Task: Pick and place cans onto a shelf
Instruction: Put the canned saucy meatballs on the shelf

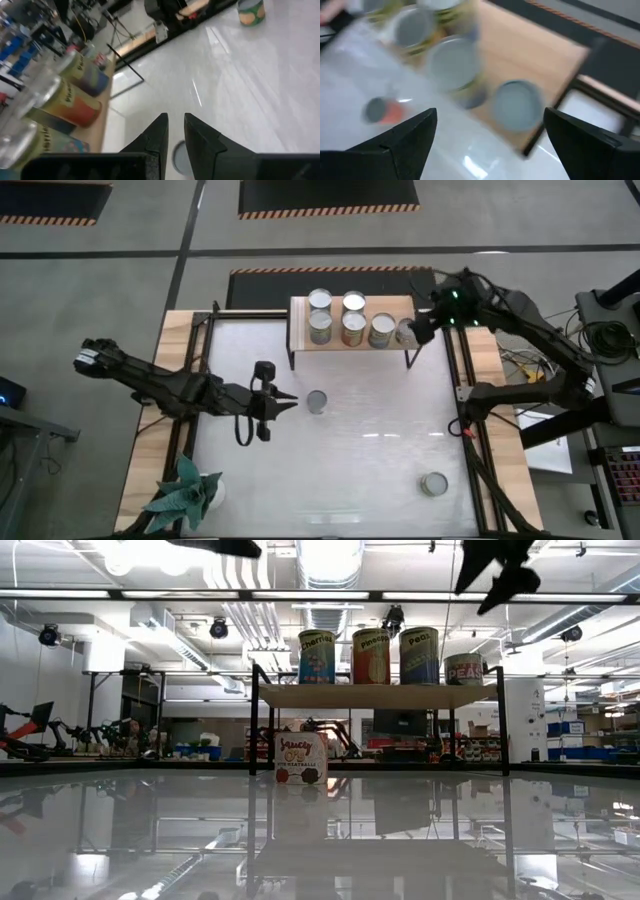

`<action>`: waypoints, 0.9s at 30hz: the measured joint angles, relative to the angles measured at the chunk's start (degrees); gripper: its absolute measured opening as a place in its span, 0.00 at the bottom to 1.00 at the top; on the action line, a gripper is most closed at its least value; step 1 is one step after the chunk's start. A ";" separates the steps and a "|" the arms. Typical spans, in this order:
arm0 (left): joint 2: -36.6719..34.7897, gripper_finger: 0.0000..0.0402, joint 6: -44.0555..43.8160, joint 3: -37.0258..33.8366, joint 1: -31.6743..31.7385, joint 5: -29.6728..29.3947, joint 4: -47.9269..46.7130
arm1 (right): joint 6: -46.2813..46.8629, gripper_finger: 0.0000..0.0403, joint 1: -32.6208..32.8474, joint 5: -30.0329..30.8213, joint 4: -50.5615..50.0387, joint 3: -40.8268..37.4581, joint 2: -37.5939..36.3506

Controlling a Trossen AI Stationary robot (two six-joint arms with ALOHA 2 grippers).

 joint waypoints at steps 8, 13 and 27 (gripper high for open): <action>6.62 0.11 -6.10 0.00 0.09 0.45 -4.29 | 9.76 0.84 20.53 2.83 11.00 -8.07 -6.05; 9.06 0.11 -7.58 0.00 0.09 0.45 -5.83 | 12.23 0.83 33.60 5.21 19.67 -10.30 -3.51; 1.51 0.11 -10.87 0.00 -0.08 0.42 -8.15 | 20.45 0.83 45.33 14.04 25.35 -6.70 16.54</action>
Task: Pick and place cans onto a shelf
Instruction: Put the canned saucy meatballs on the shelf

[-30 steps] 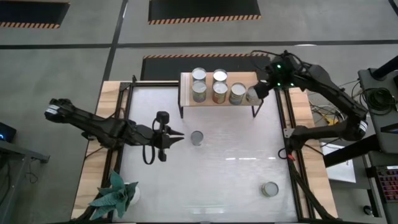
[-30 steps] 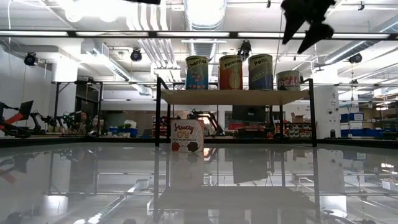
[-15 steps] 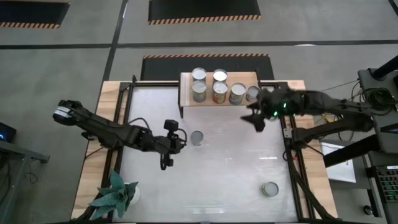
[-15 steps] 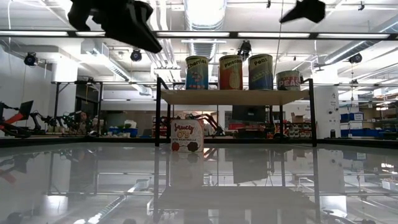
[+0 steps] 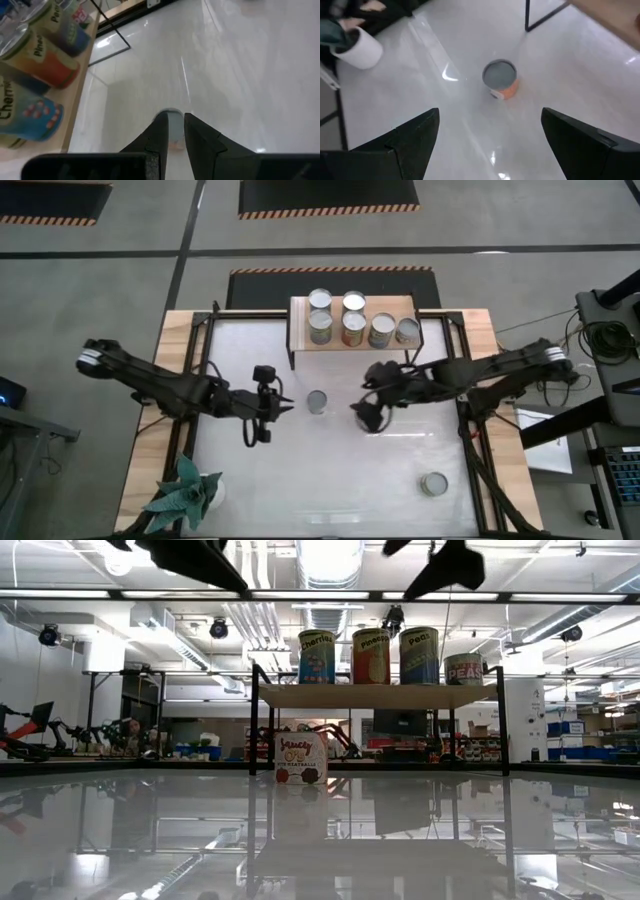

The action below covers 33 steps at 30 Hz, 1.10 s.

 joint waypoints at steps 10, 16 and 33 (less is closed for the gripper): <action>-3.86 0.11 -2.75 0.00 -2.26 0.02 -3.58 | -0.29 0.83 -0.09 2.84 0.99 8.59 15.99; -3.88 0.11 -3.58 -0.01 -2.50 0.00 -5.32 | -1.85 0.83 -1.20 3.98 0.75 14.09 23.78; -3.90 0.11 -2.26 -0.02 -2.45 -0.01 -5.76 | 2.13 0.83 -6.71 4.99 3.64 17.84 35.29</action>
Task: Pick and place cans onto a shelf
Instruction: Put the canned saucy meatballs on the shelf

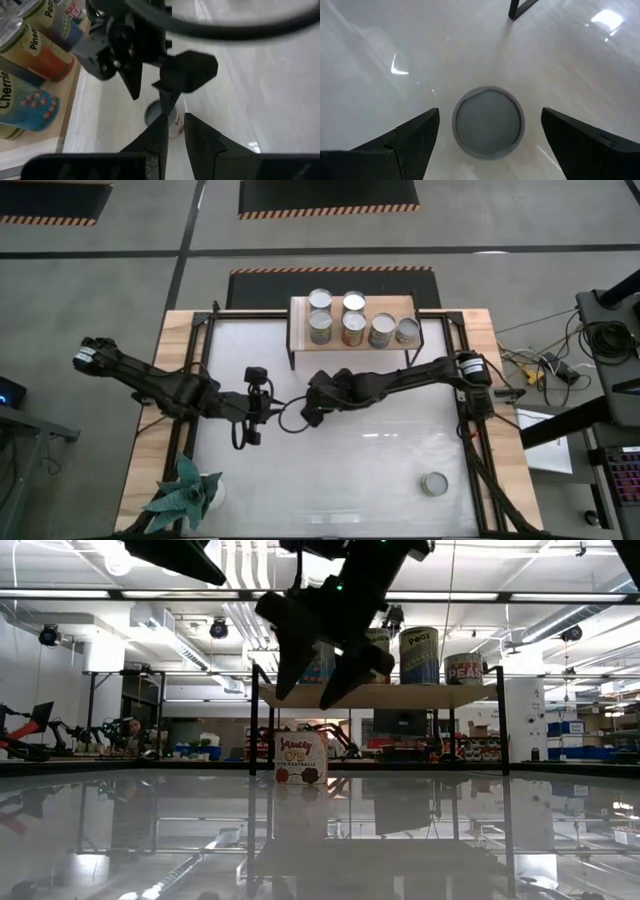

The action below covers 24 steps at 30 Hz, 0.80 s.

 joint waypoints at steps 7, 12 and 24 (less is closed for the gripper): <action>0.00 0.11 0.07 0.01 0.00 -0.03 0.14 | 0.14 0.83 0.07 1.60 0.53 -0.04 2.15; 0.07 0.11 0.22 0.02 0.00 -0.02 0.33 | 0.60 0.83 0.07 1.88 0.93 -0.04 3.84; 0.09 0.11 0.46 0.00 0.00 -0.02 0.38 | 0.89 0.83 0.07 1.91 2.07 -0.09 4.51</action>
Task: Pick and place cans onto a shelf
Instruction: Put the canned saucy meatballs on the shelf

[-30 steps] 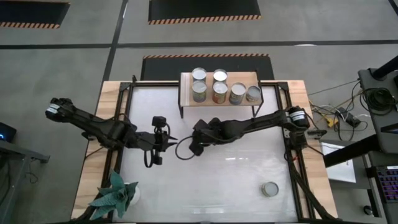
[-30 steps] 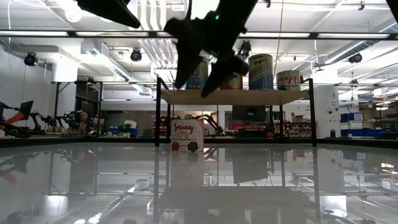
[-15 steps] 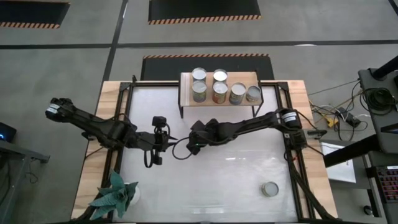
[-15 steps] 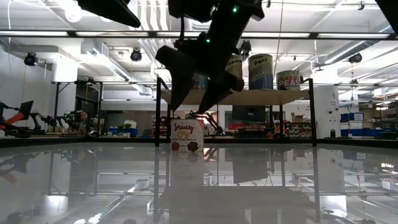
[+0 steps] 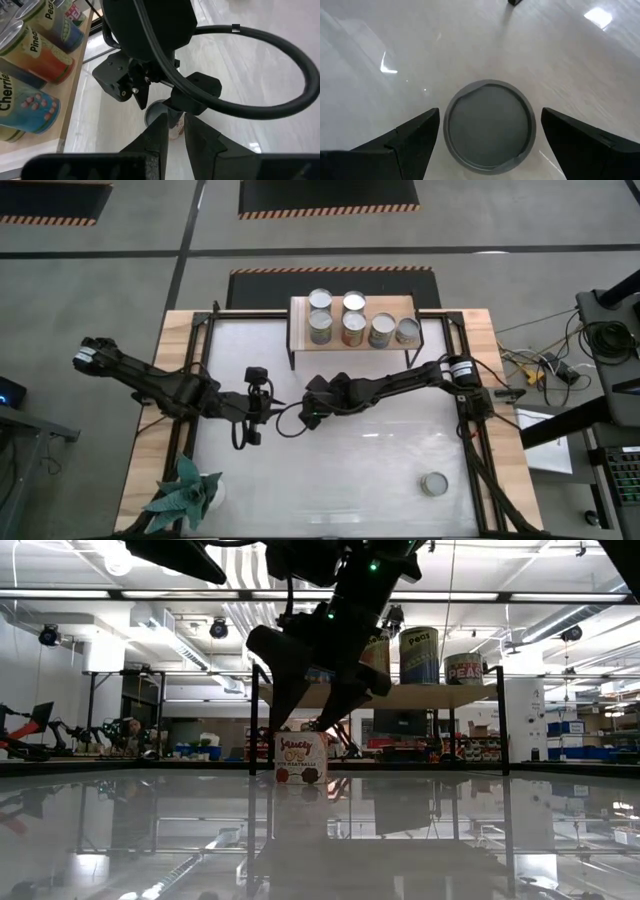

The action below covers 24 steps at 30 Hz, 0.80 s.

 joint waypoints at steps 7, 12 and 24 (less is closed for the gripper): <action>0.02 0.11 0.01 0.02 0.00 0.00 0.07 | 0.56 0.85 0.00 -0.01 0.02 -0.02 0.22; 0.02 0.11 -0.01 0.01 -0.01 0.00 0.11 | 0.79 0.89 0.00 -0.03 0.03 -0.06 1.94; 0.02 0.11 0.01 0.02 0.00 0.00 0.14 | 0.79 0.79 0.00 -0.05 0.22 -0.22 1.57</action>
